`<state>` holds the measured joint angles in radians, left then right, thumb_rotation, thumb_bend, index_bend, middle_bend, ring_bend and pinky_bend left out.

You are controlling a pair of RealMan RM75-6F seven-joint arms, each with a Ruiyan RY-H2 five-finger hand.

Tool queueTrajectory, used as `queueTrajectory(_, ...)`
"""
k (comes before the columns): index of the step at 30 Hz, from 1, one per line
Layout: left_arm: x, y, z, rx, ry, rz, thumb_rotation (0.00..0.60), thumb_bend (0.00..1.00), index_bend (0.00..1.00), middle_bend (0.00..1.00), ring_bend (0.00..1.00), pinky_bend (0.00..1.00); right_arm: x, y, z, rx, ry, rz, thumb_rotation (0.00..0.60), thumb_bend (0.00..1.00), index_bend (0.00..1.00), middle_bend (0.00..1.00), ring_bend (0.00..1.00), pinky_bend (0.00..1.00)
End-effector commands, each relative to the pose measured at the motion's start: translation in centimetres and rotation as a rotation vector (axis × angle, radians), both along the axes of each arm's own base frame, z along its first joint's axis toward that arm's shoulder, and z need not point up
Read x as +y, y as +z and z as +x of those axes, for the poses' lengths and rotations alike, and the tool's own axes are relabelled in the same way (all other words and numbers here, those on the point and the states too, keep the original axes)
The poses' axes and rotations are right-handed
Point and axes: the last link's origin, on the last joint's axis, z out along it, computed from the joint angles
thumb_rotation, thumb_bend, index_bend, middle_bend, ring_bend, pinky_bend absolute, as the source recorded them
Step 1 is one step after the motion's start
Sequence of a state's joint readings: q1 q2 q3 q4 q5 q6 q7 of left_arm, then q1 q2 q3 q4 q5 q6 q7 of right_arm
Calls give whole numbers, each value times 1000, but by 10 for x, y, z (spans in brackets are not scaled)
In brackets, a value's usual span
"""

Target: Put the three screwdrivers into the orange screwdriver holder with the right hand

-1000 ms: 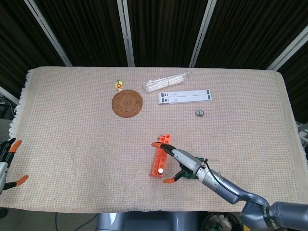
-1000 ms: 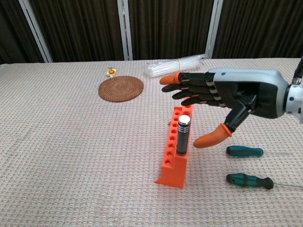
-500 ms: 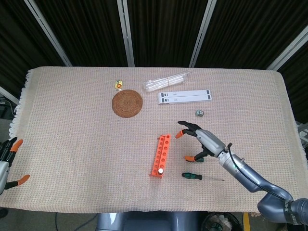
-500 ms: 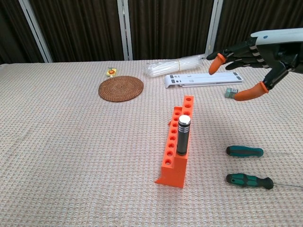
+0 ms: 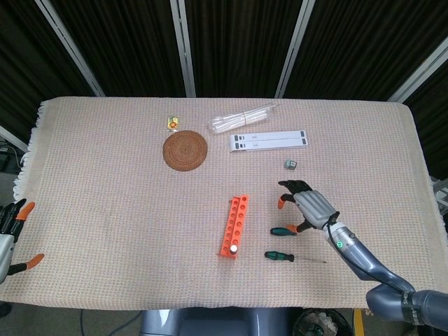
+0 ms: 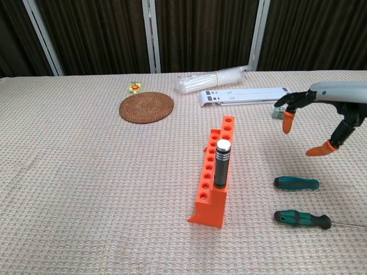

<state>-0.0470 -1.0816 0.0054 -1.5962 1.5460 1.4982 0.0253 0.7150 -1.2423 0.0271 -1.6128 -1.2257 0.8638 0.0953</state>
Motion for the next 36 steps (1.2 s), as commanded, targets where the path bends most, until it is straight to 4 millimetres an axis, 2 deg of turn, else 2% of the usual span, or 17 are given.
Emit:
queueTrajectory(1,-1,0,0,-1,1,-3,600,82,0,0,0,0,6,-17,-12,64,-11,3,600,167,412,56,0,0)
queueTrajectory(9,0,1,0,2,-2,0,600,83,0,0,0,0,17,-44,-17,134,-13,14,600,152,434,56,0,0)
queueTrajectory(15,-1,1,-1,0,2,-1,600,85,0,0,0,0,19,-56,-15,152,-9,19,600,148,464,65,0,0)
queueTrajectory(24,0,1,-2,-1,5,0,600,83,0,0,0,0,15,-61,-12,143,-21,0,600,155,488,75,0,0)
queueTrajectory(36,1,0,-2,-1,5,-3,600,82,0,0,0,0,18,-65,-22,159,-42,-3,600,217,521,94,0,0)
